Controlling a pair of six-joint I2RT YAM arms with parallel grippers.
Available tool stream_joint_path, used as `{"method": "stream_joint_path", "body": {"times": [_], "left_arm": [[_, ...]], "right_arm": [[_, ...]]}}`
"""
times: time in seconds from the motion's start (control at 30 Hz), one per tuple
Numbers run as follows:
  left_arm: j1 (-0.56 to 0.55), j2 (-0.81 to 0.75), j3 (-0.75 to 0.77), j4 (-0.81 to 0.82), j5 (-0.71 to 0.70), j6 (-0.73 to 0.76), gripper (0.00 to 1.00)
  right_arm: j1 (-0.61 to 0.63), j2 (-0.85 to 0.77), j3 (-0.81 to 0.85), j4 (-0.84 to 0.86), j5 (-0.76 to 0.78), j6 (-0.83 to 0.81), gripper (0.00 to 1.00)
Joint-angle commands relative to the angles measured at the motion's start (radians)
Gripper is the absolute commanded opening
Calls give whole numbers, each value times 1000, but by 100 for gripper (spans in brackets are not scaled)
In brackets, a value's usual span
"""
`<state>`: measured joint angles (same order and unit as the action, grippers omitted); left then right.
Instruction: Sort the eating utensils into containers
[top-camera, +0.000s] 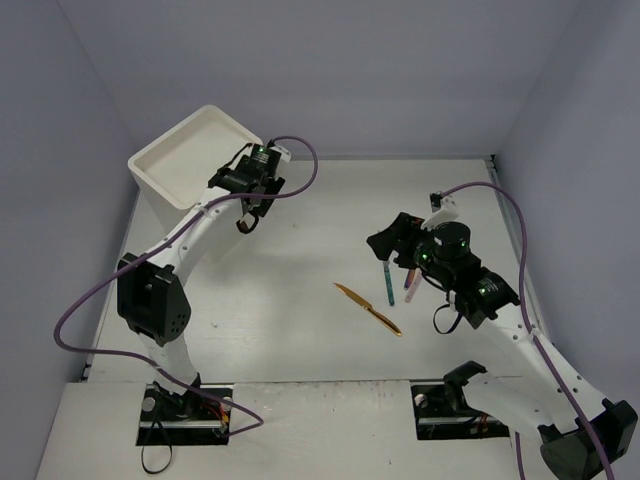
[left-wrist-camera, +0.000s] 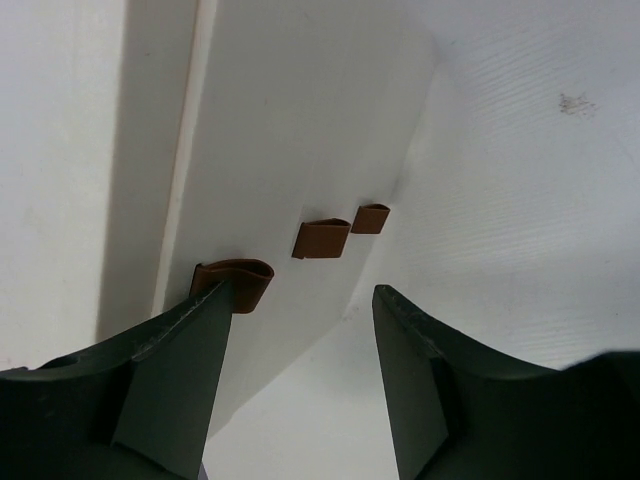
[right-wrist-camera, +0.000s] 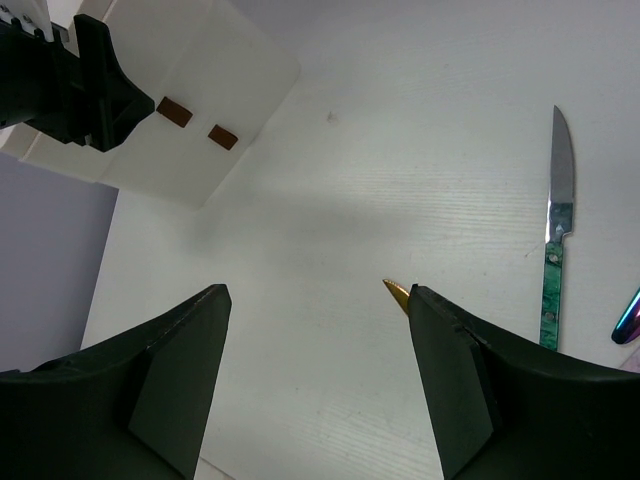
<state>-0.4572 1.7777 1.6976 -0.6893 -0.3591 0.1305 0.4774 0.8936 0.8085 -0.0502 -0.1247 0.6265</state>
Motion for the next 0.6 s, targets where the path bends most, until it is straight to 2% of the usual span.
{"method": "stream_joint_path", "body": {"times": [0.0,0.1,0.27,0.43,0.57], "left_arm": [[32,-16,55,12,-104,33,59],[32,-15,57,13,-106,38,67],[32,-30,52,19,-119,43,70],[6,-74,28,22,-114,44,70],[-101,-134,-43,68,-183,88,63]], "right_arm": [[-8,-5,4,53,-18,-16,70],[-9,-4,4,53,-18,-18,71],[-11,-4,3,53,-19,-20,72],[-12,-4,1,53,-19,-23,72],[-14,-5,-8,53,-16,-25,72]]}}
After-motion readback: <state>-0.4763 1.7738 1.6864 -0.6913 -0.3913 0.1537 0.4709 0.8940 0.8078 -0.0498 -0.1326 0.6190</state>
